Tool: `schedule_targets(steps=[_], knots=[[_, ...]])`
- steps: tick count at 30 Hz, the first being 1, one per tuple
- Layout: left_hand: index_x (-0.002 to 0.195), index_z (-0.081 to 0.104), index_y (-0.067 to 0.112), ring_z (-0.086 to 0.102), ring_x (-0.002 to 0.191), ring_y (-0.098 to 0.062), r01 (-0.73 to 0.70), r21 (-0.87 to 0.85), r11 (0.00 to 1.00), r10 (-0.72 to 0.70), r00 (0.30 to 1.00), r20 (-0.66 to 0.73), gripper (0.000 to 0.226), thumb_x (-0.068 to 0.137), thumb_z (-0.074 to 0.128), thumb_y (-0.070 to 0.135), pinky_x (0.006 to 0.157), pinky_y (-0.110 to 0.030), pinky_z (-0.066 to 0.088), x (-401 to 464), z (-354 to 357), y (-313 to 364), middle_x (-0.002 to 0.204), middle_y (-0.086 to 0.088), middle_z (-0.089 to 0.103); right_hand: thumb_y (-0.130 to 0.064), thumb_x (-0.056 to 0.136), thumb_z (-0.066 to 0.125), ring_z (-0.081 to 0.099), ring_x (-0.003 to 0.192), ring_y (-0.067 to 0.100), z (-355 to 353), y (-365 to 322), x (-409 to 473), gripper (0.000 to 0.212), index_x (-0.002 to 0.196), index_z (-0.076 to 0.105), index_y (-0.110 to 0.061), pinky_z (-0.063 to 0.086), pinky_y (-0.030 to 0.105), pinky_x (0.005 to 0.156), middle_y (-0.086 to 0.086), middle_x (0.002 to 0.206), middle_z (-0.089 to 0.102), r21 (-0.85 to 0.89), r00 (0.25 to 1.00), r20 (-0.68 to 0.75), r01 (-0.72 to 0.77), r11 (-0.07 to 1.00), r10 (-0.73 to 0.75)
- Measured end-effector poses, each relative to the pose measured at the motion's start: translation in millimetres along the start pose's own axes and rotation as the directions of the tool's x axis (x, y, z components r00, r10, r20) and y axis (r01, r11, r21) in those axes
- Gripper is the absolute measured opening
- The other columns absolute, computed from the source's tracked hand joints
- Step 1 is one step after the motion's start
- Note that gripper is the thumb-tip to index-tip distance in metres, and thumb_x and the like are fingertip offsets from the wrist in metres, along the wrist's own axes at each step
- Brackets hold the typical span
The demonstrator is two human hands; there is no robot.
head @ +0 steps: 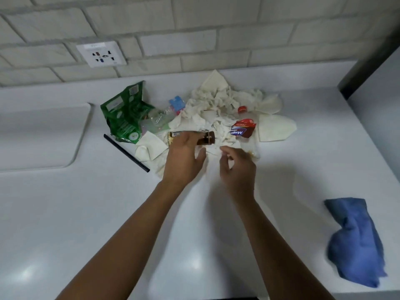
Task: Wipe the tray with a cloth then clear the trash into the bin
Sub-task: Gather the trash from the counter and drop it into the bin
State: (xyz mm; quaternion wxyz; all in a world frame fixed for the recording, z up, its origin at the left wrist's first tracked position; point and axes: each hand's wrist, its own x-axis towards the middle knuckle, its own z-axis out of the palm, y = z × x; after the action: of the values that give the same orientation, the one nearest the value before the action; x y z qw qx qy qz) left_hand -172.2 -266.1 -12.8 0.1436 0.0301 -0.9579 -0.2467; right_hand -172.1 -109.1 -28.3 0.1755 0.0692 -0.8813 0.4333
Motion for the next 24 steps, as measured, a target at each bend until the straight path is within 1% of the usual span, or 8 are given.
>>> schedule_targets(steps=[3,5,9,11,13,17,21,24], knots=[[0.138,0.053,0.021,0.049,0.122,-0.033,-0.018,0.255,0.967,-0.01,0.994,0.111,0.058,0.083,0.068,0.029,0.102,-0.044,0.039,31.2,1.5,-0.4,0.136,-0.009,0.052,-0.024,0.085,0.058,0.059,0.1,0.024,-17.6,19.4,25.3,0.033,0.117,0.067,-0.021,0.04,0.026,0.084,0.0,0.112,0.068,-0.186,0.992,-0.083,-0.105,0.977,0.091],[0.139,0.05,0.023,0.046,0.127,-0.033,-0.045,0.37,0.928,-0.032,0.979,0.2,0.059,0.084,0.066,0.036,0.103,-0.047,0.037,45.6,2.2,-5.1,0.14,-0.008,0.05,-0.033,0.081,0.063,0.054,0.106,0.028,-23.2,28.7,37.1,0.046,0.125,0.061,-0.02,0.038,0.032,0.089,0.005,0.119,0.063,-0.271,0.983,-0.075,-0.183,0.945,0.169],[0.132,0.054,0.025,0.054,0.114,-0.03,-0.093,0.497,0.863,-0.087,0.941,0.326,0.053,0.084,0.063,0.047,0.099,-0.048,0.038,57.6,2.4,-15.3,0.125,-0.005,0.06,-0.043,0.081,0.069,0.05,0.113,0.034,-18.0,38.5,47.0,0.071,0.139,0.042,-0.014,0.04,0.041,0.099,0.016,0.123,0.056,-0.26,0.936,0.113,-0.296,0.919,0.333],[0.125,0.058,0.028,0.058,0.106,-0.028,-0.126,0.522,0.844,-0.062,0.943,0.327,0.049,0.083,0.064,0.053,0.095,-0.046,0.038,58.8,0.0,-18.8,0.115,-0.001,0.063,-0.042,0.082,0.07,0.052,0.113,0.037,-13.5,43.2,50.0,0.074,0.142,0.037,-0.013,0.041,0.042,0.099,0.018,0.12,0.059,-0.232,0.909,0.179,-0.333,0.914,0.376],[0.117,0.062,0.031,0.061,0.097,-0.026,-0.145,0.535,0.833,-0.024,0.955,0.297,0.044,0.082,0.065,0.057,0.09,-0.043,0.038,57.3,-4.5,-20.4,0.106,0.002,0.065,-0.04,0.084,0.069,0.054,0.112,0.038,-12.6,45.9,51.4,0.072,0.141,0.037,-0.01,0.044,0.043,0.098,0.02,0.119,0.061,-0.235,0.902,0.175,-0.352,0.906,0.396],[0.105,0.063,0.028,0.065,0.086,-0.024,-0.105,0.402,0.91,0.038,0.984,0.172,0.035,0.084,0.066,0.056,0.085,-0.04,0.041,48.4,-14.9,-22.4,0.102,0.006,0.067,-0.039,0.088,0.064,0.056,0.11,0.039,-19.0,46.5,44.3,0.067,0.141,0.038,-0.004,0.046,0.043,0.093,0.022,0.116,0.062,-0.217,0.907,0.099,-0.383,0.898,0.41],[0.111,0.062,0.023,0.066,0.084,-0.025,-0.067,0.239,0.969,0.063,0.998,0.023,0.037,0.085,0.069,0.048,0.081,-0.04,0.05,43.0,-34.4,-20.4,0.102,0.0,0.07,-0.038,0.09,0.061,0.057,0.11,0.037,-35.7,39.3,29.4,0.065,0.142,0.038,-0.006,0.047,0.041,0.092,0.02,0.116,0.062,-0.156,0.915,-0.025,-0.402,0.902,0.404],[0.116,0.063,0.019,0.065,0.08,-0.024,-0.004,0.035,0.999,0.007,0.995,-0.103,0.043,0.085,0.069,0.047,0.071,-0.032,0.049,37.5,-55.0,-14.3,0.097,-0.005,0.072,-0.039,0.089,0.063,0.058,0.113,0.03,-51.5,23.8,17.2,0.066,0.144,0.037,-0.013,0.05,0.039,0.096,0.012,0.123,0.061,-0.071,0.909,-0.094,-0.413,0.908,0.406]])
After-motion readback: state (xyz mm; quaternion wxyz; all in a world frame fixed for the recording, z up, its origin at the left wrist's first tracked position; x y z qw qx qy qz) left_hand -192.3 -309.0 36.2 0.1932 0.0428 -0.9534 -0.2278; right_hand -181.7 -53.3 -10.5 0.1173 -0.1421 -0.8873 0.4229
